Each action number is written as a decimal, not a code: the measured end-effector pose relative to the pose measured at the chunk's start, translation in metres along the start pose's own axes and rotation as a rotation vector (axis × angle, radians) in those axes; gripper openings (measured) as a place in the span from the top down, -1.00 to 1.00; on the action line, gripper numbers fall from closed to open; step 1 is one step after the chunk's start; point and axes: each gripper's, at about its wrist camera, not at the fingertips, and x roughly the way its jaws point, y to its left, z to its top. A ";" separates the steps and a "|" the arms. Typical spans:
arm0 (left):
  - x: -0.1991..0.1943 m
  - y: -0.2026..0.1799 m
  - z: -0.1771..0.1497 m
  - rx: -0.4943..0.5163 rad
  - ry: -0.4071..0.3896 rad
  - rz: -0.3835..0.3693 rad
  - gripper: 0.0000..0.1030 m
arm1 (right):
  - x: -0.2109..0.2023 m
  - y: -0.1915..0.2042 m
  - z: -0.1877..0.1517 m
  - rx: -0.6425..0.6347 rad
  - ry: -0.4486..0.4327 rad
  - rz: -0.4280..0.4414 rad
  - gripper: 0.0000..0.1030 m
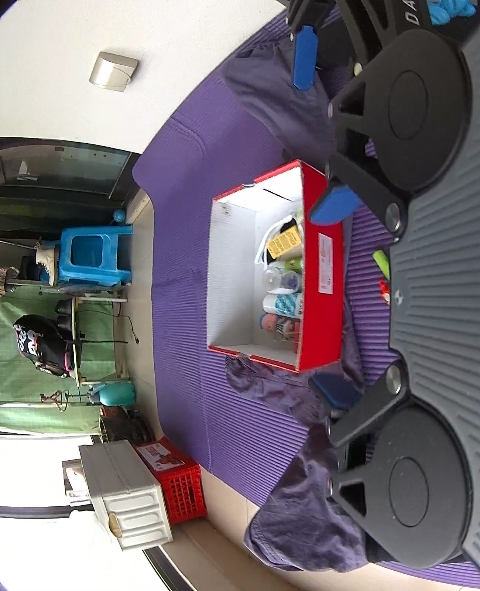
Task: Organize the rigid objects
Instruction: 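Lift both tools out of the box and move toward the items on the mat, then grasp the light-blue egg with the left tool while the right tool grasps the tape dispenser, then carry the egg and tape dispenser into the red box and open both tools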
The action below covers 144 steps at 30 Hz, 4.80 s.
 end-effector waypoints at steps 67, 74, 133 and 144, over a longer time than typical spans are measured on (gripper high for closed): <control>0.130 0.021 -0.147 -0.119 0.335 0.140 -0.15 | 0.172 0.007 -0.109 -0.388 0.429 0.096 -0.13; 0.128 0.016 -0.147 -0.099 0.319 0.102 0.25 | 0.168 0.009 -0.112 -0.361 0.416 0.078 -0.07; 0.089 0.009 0.057 -0.040 0.125 -0.027 0.34 | 0.056 -0.016 0.034 -0.079 0.019 -0.192 0.02; 0.169 0.008 0.082 -0.005 0.203 -0.009 0.34 | 0.123 -0.040 0.051 -0.069 0.070 -0.253 0.02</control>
